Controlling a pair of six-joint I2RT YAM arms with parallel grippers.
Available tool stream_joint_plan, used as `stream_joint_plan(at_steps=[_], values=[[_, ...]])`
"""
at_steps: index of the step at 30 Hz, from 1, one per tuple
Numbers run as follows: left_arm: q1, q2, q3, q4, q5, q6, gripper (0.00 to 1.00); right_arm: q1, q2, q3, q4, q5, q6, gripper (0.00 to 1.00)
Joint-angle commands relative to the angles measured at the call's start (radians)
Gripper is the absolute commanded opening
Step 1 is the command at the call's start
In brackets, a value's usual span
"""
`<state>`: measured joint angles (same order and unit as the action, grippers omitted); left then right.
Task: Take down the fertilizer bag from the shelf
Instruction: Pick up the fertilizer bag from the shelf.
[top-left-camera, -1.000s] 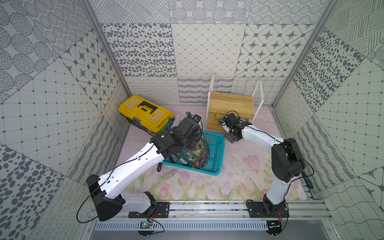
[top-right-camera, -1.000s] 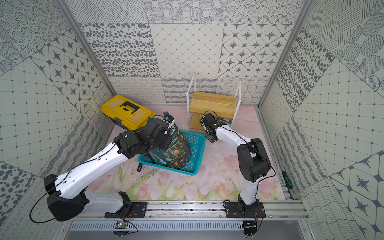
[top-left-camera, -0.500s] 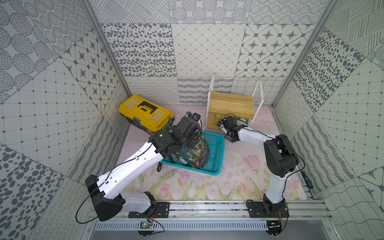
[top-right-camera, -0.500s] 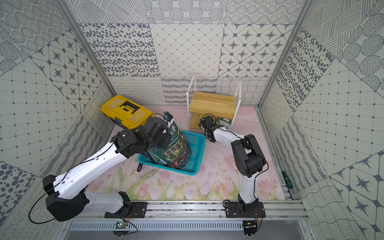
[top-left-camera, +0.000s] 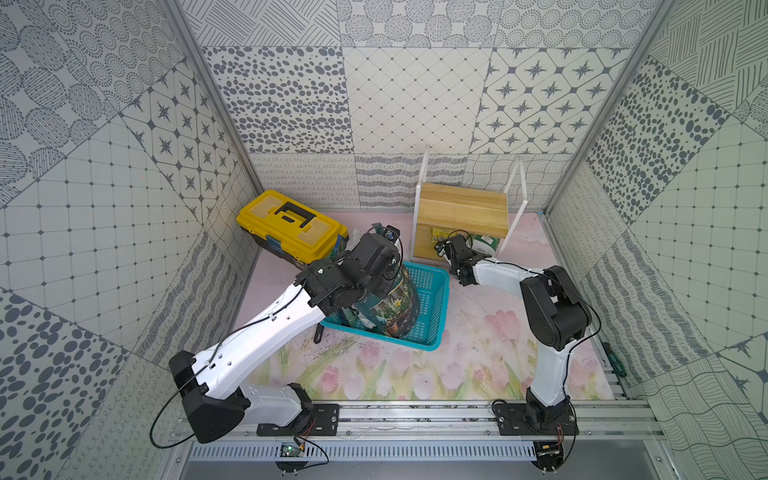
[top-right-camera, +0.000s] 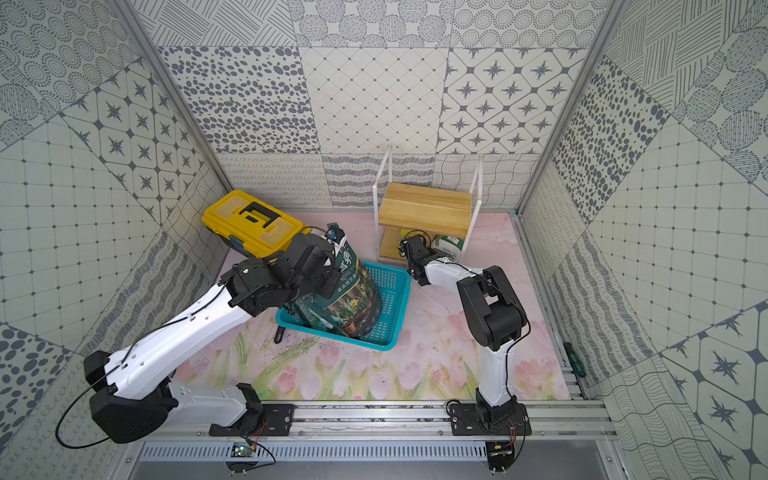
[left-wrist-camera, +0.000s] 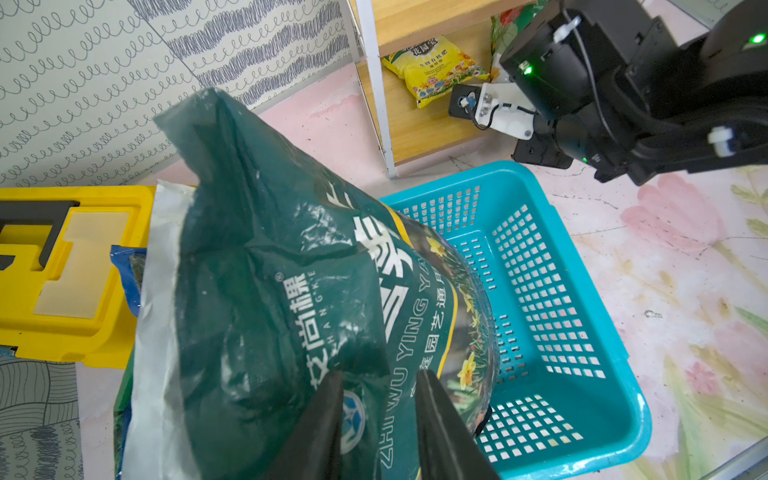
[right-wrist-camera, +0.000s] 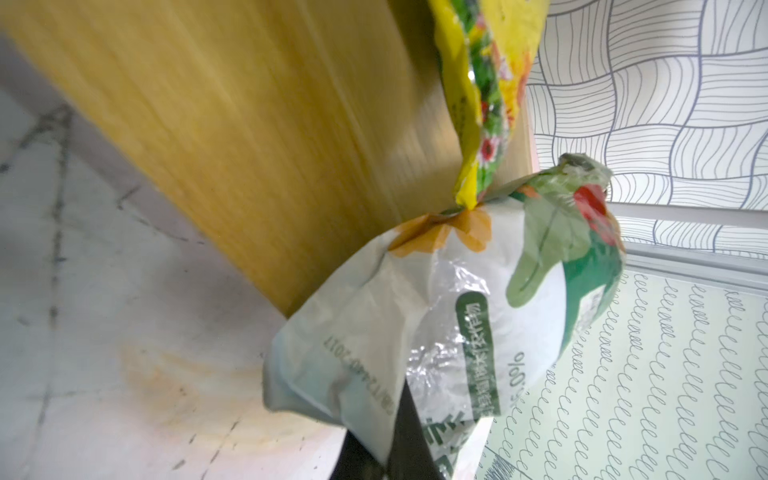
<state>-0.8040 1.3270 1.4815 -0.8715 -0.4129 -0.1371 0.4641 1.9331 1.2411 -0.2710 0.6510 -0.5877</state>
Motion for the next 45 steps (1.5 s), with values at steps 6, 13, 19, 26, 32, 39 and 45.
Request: stream_joint_plan(at_steps=[6,13,19,26,32,39,45], values=[[0.003,-0.009,-0.010,-0.017,-0.004,-0.015,0.35,0.014,-0.174,0.008,-0.086,-0.110,0.161,0.00],[0.004,-0.017,-0.024,0.005,-0.003,-0.015,0.35,0.029,-0.315,0.047,-0.176,-0.209,0.262,0.00],[0.003,-0.027,-0.042,0.027,0.000,-0.015,0.35,0.029,-0.414,0.091,-0.292,-0.272,0.350,0.00],[0.002,-0.032,-0.061,0.086,0.023,0.023,0.36,0.030,-0.492,0.186,-0.440,-0.289,0.451,0.00],[0.004,-0.030,-0.076,0.125,0.023,0.050,0.36,0.034,-0.520,0.336,-0.594,-0.308,0.520,0.00],[0.003,-0.044,-0.110,0.144,0.023,0.051,0.37,0.097,-0.516,0.555,-0.770,-0.353,0.573,0.00],[0.004,-0.067,-0.137,0.165,0.028,0.054,0.37,0.205,-0.485,0.675,-0.842,-0.355,0.628,0.00]])
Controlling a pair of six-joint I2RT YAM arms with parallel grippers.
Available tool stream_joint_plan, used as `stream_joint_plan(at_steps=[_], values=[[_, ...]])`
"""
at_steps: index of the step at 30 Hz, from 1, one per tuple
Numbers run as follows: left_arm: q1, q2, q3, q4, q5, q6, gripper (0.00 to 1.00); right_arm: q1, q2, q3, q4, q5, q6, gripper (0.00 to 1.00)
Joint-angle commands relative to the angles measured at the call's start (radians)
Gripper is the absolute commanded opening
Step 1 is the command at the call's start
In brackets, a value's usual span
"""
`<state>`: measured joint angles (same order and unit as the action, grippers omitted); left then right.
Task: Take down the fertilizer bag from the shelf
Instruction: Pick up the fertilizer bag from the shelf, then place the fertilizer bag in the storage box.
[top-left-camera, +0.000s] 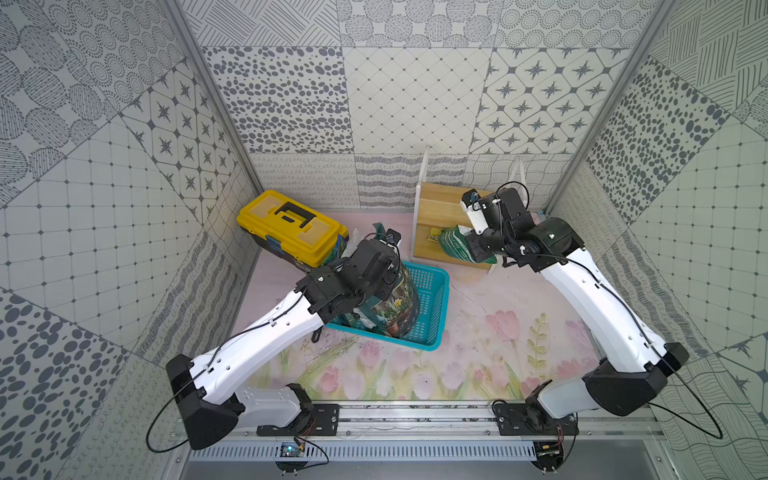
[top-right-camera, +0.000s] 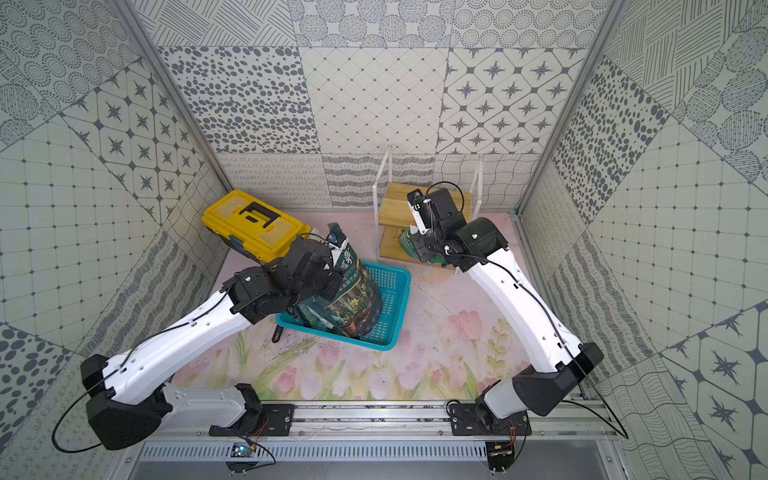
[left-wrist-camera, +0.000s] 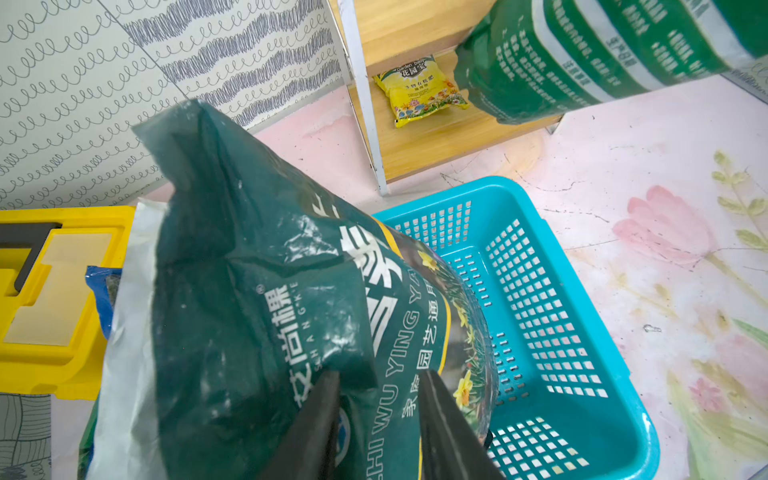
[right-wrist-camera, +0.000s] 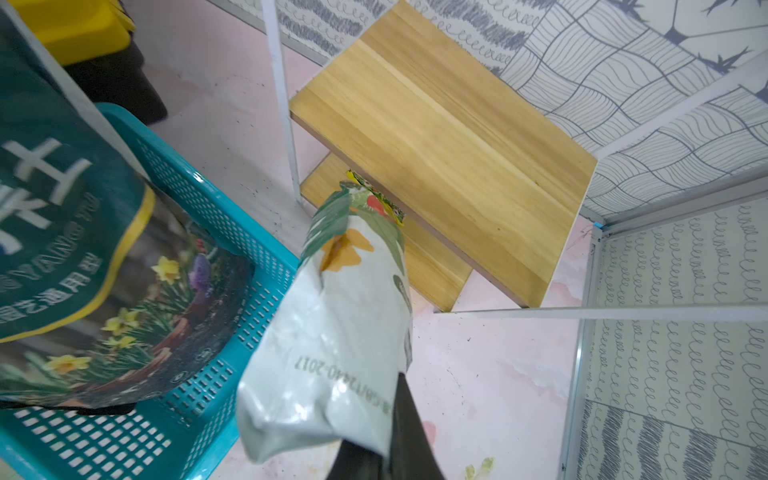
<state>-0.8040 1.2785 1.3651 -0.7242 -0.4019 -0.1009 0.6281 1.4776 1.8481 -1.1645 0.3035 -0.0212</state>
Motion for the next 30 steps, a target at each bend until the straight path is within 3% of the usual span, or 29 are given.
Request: stream_joint_plan(at_steps=[1,8,14,18,23,30], values=[[0.003,-0.023,-0.026,0.021,0.017,0.018,0.37,0.054,-0.025,0.076,0.046,-0.020,0.077,0.00],[0.003,-0.044,-0.054,0.034,0.023,0.012,0.37,0.087,-0.024,0.033,0.045,-0.164,0.254,0.00],[0.003,-0.053,-0.070,0.040,0.031,0.000,0.38,0.090,-0.075,-0.120,0.143,-0.301,0.403,0.00],[0.004,-0.057,-0.078,0.045,0.037,-0.005,0.38,0.091,-0.103,-0.216,0.185,-0.327,0.479,0.00],[0.003,-0.061,-0.085,0.049,0.041,-0.006,0.38,0.090,-0.103,-0.266,0.231,-0.386,0.527,0.00],[0.003,-0.068,-0.089,0.046,0.044,-0.009,0.38,0.050,0.018,-0.246,0.266,-0.416,0.475,0.00]])
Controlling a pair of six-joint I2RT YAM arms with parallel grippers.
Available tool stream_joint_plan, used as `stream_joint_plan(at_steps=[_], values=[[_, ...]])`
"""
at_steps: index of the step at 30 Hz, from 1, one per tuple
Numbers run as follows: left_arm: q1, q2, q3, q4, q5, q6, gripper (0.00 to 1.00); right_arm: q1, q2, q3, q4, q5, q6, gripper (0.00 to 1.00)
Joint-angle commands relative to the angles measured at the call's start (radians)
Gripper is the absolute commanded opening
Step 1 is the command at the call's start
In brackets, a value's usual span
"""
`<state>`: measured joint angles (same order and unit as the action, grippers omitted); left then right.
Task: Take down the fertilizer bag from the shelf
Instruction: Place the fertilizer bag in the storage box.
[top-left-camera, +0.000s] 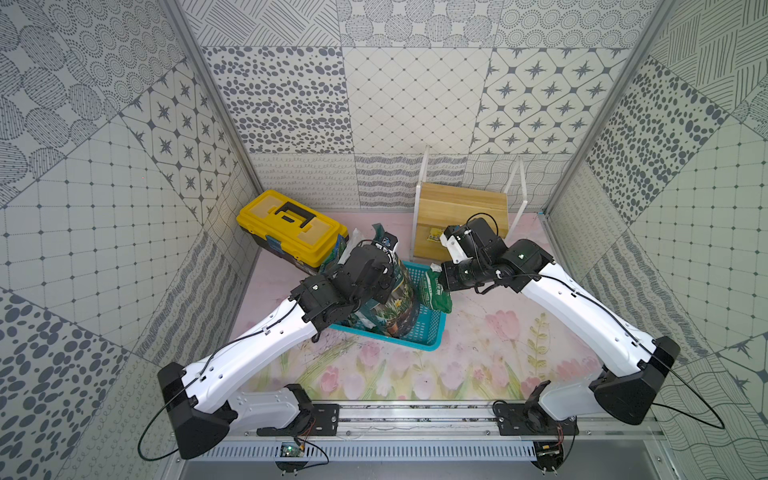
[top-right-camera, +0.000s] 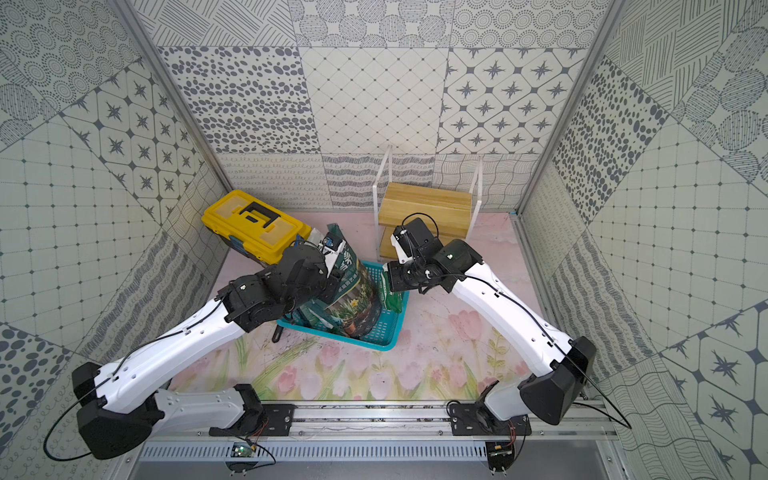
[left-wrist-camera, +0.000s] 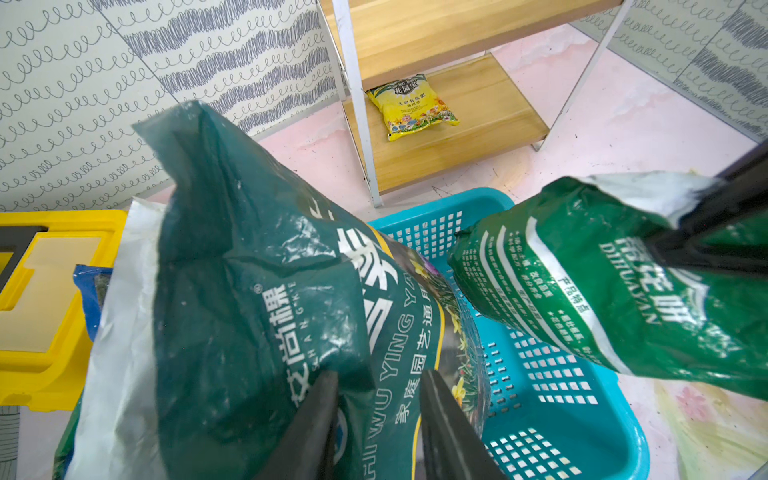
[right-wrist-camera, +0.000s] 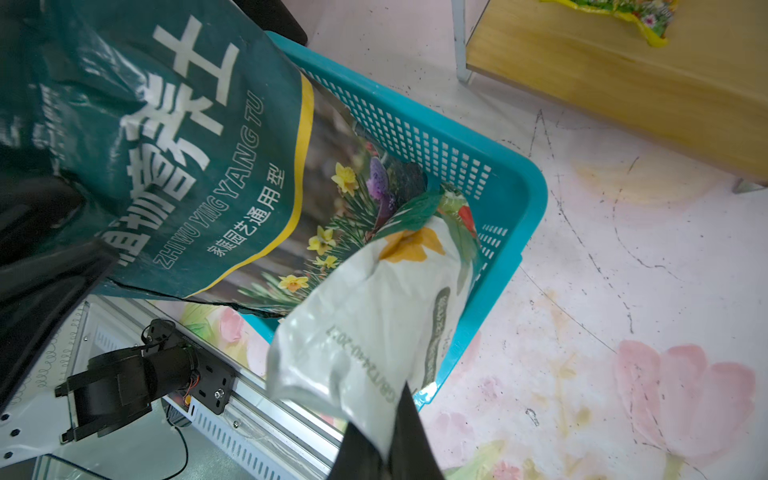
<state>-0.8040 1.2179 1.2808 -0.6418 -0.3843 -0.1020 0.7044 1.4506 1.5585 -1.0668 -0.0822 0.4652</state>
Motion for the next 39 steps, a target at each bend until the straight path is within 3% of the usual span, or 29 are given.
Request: stream_joint_plan(at_steps=[1,8,13,16,18,21,24,27,33,39], values=[[0.003,-0.009,-0.006,-0.038,0.027,-0.009,0.38,-0.037,0.066,0.047,0.180,-0.034,-0.021,0.00],[0.003,-0.029,-0.012,-0.050,0.019,-0.015,0.38,-0.108,0.232,0.063,0.237,0.004,-0.082,0.00],[0.003,-0.032,-0.011,-0.051,0.016,-0.012,0.38,-0.108,0.318,0.023,0.258,-0.045,-0.127,0.00],[0.003,-0.031,-0.004,-0.052,0.016,-0.012,0.44,-0.108,0.313,-0.002,0.258,-0.056,-0.132,0.02],[0.003,-0.029,0.003,-0.051,0.018,-0.013,0.55,-0.109,0.284,-0.008,0.261,-0.032,-0.140,0.22],[0.004,-0.023,0.032,-0.051,0.023,-0.021,0.79,-0.108,0.220,-0.003,0.260,0.041,-0.164,0.48],[0.003,-0.021,0.076,-0.044,0.015,-0.030,0.99,-0.111,0.144,0.003,0.260,0.114,-0.201,0.60],[0.003,-0.039,0.111,-0.018,0.004,-0.016,1.00,-0.144,0.055,-0.001,0.259,0.159,-0.216,0.67],[0.003,-0.093,0.112,0.117,0.060,0.070,1.00,-0.432,-0.076,0.004,0.260,0.000,-0.117,0.66],[0.004,0.031,0.224,0.153,0.099,0.140,1.00,-0.747,-0.141,-0.018,0.315,-0.256,0.010,0.62]])
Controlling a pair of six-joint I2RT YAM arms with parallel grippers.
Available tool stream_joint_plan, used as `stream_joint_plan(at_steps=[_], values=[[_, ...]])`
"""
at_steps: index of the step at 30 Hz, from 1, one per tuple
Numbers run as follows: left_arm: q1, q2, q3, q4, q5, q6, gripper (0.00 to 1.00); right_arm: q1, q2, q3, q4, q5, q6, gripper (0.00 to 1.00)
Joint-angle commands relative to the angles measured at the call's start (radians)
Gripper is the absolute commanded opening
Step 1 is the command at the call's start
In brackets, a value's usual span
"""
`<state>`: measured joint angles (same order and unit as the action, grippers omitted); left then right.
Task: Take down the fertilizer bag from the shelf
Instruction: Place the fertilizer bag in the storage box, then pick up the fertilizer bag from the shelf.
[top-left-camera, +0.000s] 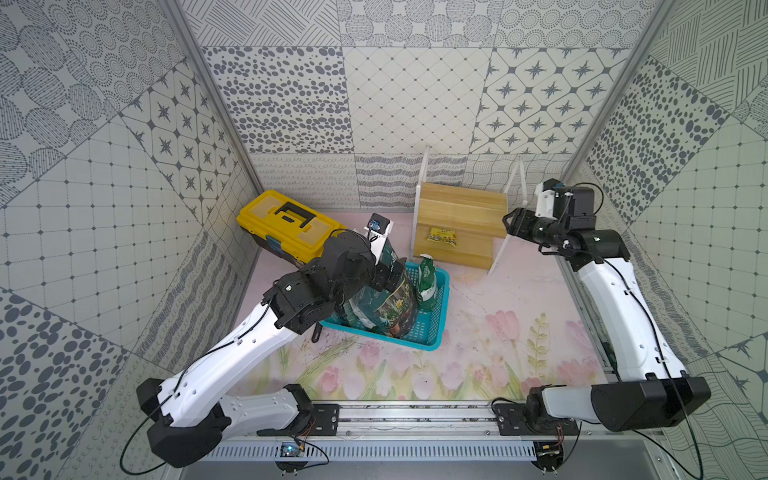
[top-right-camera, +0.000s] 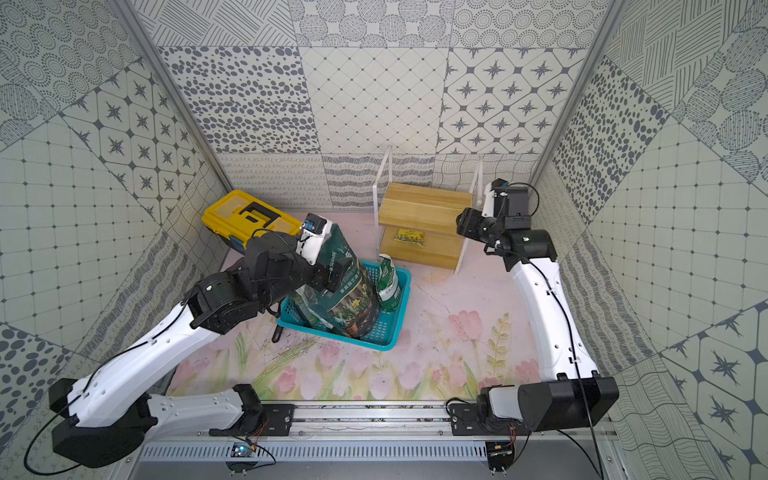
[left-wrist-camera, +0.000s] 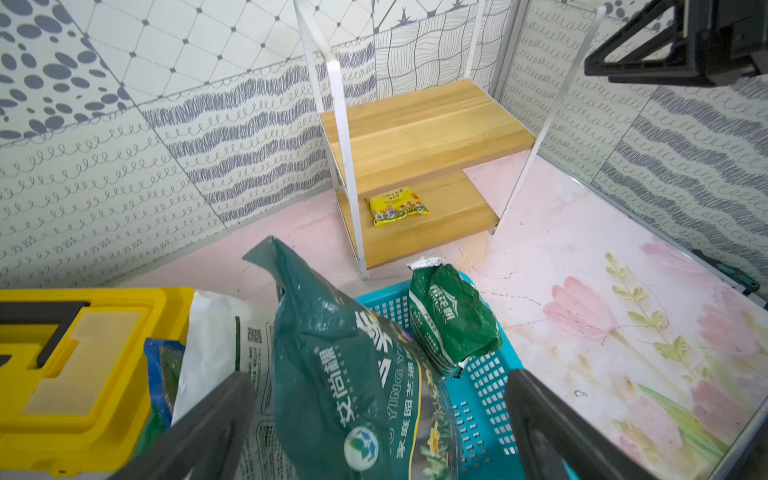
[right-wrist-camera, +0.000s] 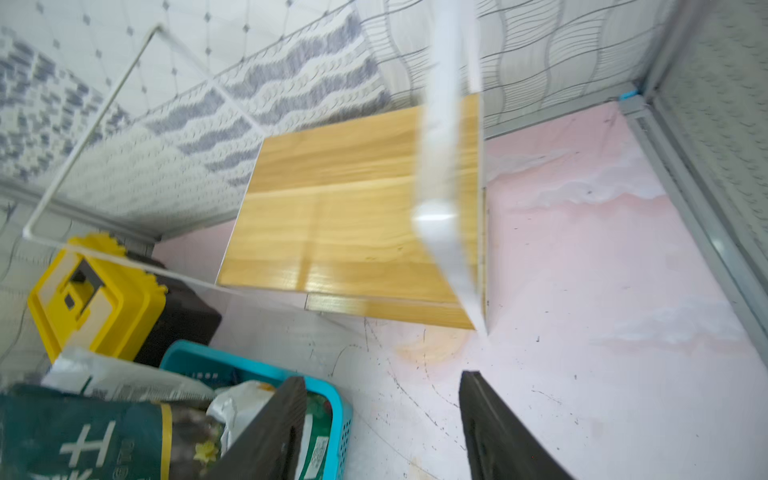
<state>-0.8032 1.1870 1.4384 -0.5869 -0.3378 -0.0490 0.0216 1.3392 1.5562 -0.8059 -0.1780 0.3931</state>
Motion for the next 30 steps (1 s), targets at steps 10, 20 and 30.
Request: stream_joint_plan(at_steps=[10,20,30], values=[[0.002,0.103,0.017,0.165,0.123,-0.019,1.00,-0.136,-0.125,-0.365,0.312,-0.368,0.197,0.51],[0.002,0.076,-0.052,0.167,0.111,-0.062,1.00,0.160,-0.244,-0.832,0.822,0.045,0.448,0.40],[0.002,0.047,-0.075,0.144,0.078,-0.063,1.00,0.258,0.122,-0.844,1.245,0.188,0.656,0.38]])
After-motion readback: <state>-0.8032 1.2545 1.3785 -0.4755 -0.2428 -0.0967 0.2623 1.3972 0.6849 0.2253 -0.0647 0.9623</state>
